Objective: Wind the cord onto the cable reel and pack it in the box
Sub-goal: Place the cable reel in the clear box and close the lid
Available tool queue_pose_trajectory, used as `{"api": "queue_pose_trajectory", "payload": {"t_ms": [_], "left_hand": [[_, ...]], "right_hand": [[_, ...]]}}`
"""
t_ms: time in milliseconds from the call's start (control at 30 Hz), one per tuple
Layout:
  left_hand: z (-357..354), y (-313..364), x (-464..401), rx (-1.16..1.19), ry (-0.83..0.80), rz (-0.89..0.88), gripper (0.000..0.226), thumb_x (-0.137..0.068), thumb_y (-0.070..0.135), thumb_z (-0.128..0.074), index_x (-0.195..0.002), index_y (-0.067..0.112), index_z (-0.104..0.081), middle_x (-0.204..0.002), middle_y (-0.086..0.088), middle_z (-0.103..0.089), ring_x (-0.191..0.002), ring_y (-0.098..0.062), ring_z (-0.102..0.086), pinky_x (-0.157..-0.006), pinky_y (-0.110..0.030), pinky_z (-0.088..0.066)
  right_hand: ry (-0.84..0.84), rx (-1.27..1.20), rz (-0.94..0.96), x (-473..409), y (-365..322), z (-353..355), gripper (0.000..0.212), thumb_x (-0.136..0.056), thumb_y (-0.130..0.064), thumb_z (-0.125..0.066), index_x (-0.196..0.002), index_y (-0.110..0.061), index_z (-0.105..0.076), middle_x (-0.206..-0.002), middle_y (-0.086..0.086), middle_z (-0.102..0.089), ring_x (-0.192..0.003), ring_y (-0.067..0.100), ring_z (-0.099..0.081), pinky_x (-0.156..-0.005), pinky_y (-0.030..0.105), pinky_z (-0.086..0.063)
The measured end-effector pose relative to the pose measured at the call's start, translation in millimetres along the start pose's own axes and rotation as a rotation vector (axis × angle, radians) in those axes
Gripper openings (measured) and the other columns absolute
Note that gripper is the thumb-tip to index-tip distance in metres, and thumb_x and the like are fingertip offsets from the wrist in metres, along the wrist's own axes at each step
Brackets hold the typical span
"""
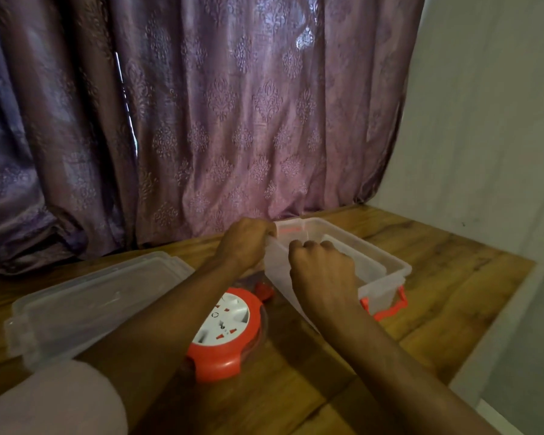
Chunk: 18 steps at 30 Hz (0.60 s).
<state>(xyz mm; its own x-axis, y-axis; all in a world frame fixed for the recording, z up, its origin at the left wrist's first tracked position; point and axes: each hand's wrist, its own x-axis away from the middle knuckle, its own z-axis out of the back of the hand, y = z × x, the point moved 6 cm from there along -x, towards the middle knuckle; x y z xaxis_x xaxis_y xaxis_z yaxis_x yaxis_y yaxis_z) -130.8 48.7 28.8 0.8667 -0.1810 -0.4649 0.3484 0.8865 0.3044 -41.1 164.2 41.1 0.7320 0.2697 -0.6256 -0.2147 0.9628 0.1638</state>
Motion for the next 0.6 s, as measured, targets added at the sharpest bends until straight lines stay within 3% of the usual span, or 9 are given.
{"api": "queue_pose_trajectory", "payload": {"t_ms": [100, 200, 333, 433, 533, 600], "left_hand": [[3, 5, 1, 0.036, -0.030, 0.014, 0.041, -0.078, -0.003, -0.058, -0.101, 0.025, -0.076, -0.111, -0.007, -0.072, -0.102, -0.025, -0.065, -0.084, -0.027, -0.048], [1, 6, 5, 0.070, -0.069, 0.003, 0.043, -0.080, -0.006, -0.056, -0.101, 0.025, -0.076, -0.119, -0.003, -0.070, -0.109, -0.021, -0.062, -0.088, -0.024, -0.045], [17, 14, 22, 0.196, -0.049, -0.080, 0.038, -0.084, 0.000, -0.060, -0.114, 0.020, -0.071, -0.127, -0.004, -0.064, -0.117, -0.022, -0.058, -0.103, -0.034, -0.045], [32, -8, 31, 0.281, 0.030, 0.072, 0.031, -0.084, 0.009, -0.059, -0.104, 0.030, -0.070, -0.114, -0.002, -0.070, -0.103, -0.022, -0.063, -0.095, -0.038, -0.051], [35, -44, 50, 0.116, -0.071, 0.231, 0.015, -0.081, 0.032, -0.058, -0.089, 0.030, -0.071, -0.096, -0.001, -0.075, -0.088, -0.023, -0.068, -0.080, -0.038, -0.057], [42, -59, 67, 0.032, -0.107, 0.261, 0.023, -0.079, 0.047, -0.056, -0.080, 0.029, -0.069, -0.086, 0.000, -0.074, -0.080, -0.020, -0.069, -0.070, -0.033, -0.056]], "right_hand": [[-0.128, -0.042, -0.001, 8, -3, 0, 0.016, -0.094, -0.013, -0.050, -0.108, -0.013, -0.058, -0.101, 0.007, -0.066, -0.089, 0.029, -0.066, -0.067, 0.035, -0.049], [-0.101, -0.074, -0.025, 11, -4, 3, 0.019, -0.097, -0.013, -0.044, -0.110, -0.015, -0.057, -0.104, 0.007, -0.067, -0.092, 0.029, -0.066, -0.071, 0.036, -0.050], [-0.131, -0.093, -0.061, 15, -3, 6, 0.021, -0.096, -0.016, -0.046, -0.114, -0.016, -0.055, -0.107, 0.006, -0.065, -0.095, 0.029, -0.065, -0.072, 0.037, -0.049], [-0.063, -0.047, -0.061, 25, -8, 18, 0.026, -0.089, -0.017, -0.053, -0.115, -0.015, -0.057, -0.107, 0.008, -0.065, -0.097, 0.031, -0.061, -0.074, 0.039, -0.048], [0.084, -0.178, -0.001, 44, -23, 42, 0.034, -0.065, -0.026, -0.071, -0.096, -0.013, -0.065, -0.086, 0.009, -0.066, -0.076, 0.032, -0.062, -0.054, 0.034, -0.047], [-0.028, -0.352, 0.030, 61, -38, 40, 0.035, -0.074, -0.030, -0.072, -0.105, -0.016, -0.061, -0.091, 0.006, -0.068, -0.076, 0.028, -0.065, -0.056, 0.033, -0.050]]}}
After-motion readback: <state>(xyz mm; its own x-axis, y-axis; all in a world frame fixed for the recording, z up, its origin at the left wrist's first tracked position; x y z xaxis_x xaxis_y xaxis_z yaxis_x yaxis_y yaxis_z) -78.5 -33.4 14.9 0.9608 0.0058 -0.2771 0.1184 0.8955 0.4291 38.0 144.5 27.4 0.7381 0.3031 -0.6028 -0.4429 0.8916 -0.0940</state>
